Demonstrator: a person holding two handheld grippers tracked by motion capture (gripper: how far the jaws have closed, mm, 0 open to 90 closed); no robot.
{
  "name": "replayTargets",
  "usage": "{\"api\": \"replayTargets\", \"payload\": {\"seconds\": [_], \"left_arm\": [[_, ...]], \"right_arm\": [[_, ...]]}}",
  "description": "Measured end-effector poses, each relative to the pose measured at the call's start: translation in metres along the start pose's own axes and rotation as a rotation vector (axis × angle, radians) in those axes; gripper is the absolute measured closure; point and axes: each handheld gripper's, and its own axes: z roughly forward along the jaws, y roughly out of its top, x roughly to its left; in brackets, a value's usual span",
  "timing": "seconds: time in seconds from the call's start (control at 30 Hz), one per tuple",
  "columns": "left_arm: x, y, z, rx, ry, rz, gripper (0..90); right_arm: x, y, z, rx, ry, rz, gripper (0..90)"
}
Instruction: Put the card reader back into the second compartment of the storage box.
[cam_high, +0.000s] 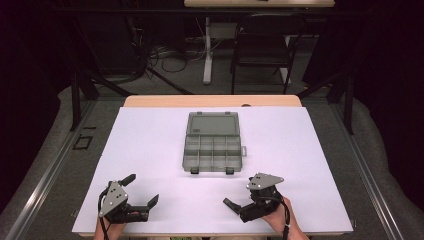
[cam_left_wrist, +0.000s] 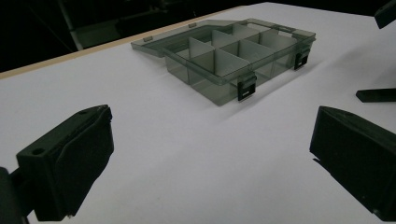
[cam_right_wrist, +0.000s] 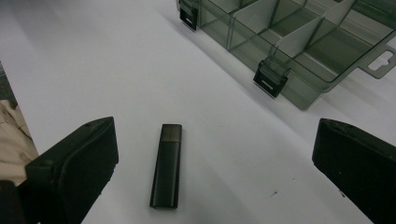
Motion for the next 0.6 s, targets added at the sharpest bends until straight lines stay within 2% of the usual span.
{"api": "replayTargets", "payload": {"seconds": [0.27,0.6], "left_arm": [[-0.0003,0.0003,-0.0001,-0.006,-0.003,-0.003,0.0],[-0.0003,0.0000,-0.0007,-0.002,0.000,-0.004,0.0]], "right_arm": [[0.0045,-0.0017,0.0039,0.016,0.007,0.008,0.0],[0.0109,-0.0053,0.0096,0.043,0.017,-0.007,0.0]]}}
